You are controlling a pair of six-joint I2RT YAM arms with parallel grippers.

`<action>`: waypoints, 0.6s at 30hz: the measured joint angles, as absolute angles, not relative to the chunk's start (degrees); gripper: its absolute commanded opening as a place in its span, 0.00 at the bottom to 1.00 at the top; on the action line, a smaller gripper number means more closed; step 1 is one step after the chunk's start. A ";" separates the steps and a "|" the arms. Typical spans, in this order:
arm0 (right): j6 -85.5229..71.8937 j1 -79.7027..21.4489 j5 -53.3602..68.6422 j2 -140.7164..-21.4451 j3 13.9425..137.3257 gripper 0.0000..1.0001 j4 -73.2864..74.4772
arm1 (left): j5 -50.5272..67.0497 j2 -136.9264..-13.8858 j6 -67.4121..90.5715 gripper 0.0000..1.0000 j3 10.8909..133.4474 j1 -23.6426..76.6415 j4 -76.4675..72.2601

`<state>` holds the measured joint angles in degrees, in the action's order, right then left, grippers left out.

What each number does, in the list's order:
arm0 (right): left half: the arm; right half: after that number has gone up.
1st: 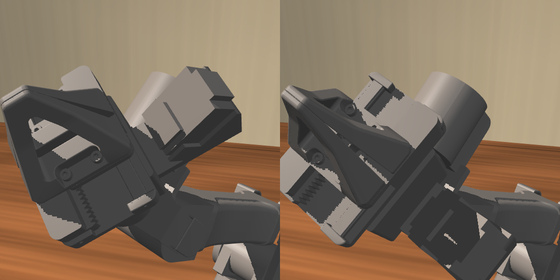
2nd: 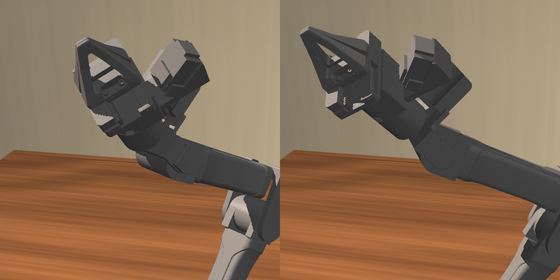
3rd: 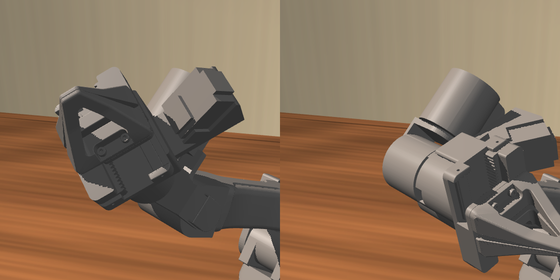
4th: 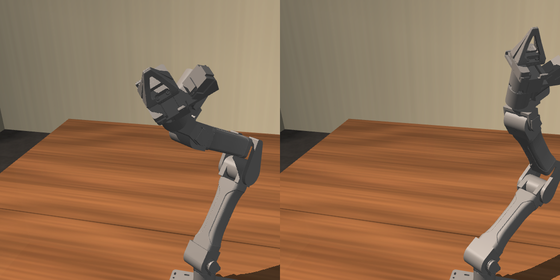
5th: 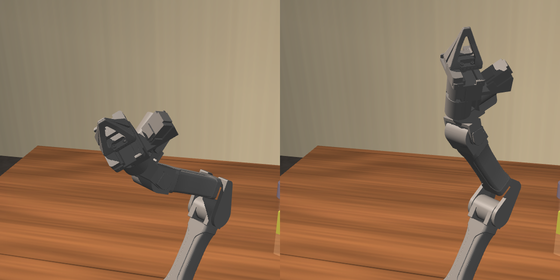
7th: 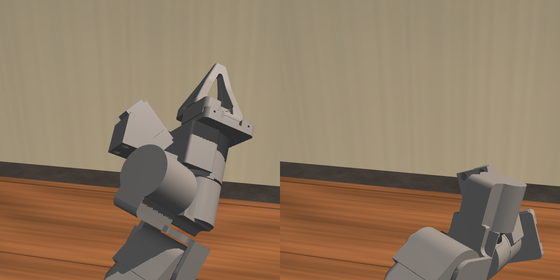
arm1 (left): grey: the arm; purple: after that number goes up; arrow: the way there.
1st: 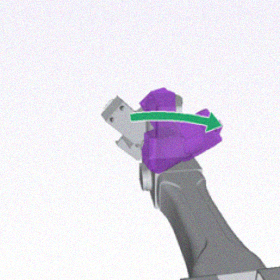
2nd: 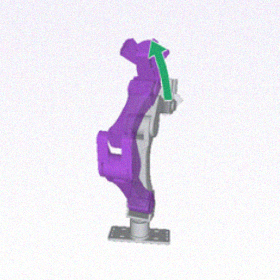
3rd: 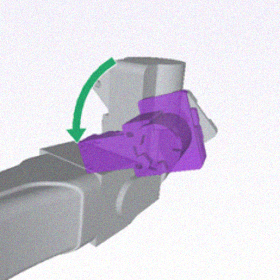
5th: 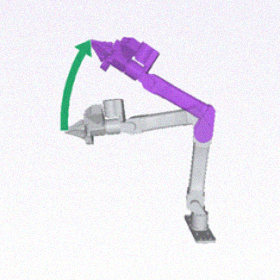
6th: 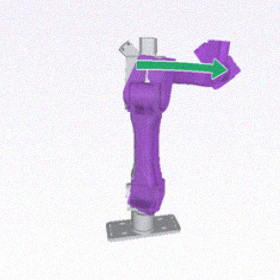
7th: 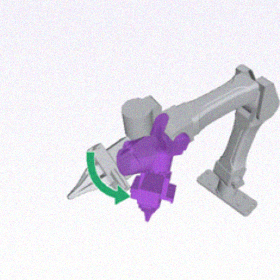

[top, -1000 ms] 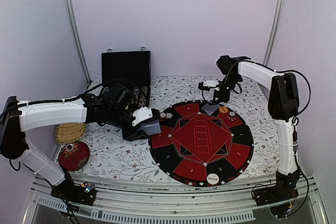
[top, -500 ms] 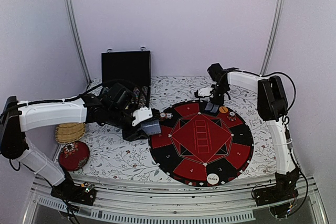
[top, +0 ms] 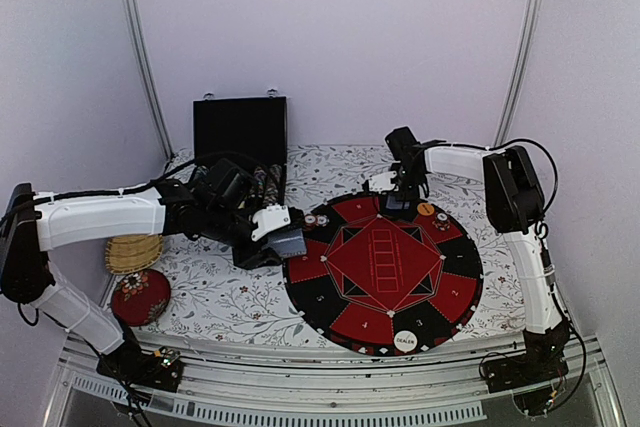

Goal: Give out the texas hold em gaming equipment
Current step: Distribute the poker card in the big blind area.

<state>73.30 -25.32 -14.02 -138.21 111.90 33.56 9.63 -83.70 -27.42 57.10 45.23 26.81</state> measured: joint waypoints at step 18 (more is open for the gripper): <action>77.49 -24.49 -17.30 -132.79 100.27 0.02 23.03 | 9.63 -83.59 -27.59 0.55 56.71 45.23 26.81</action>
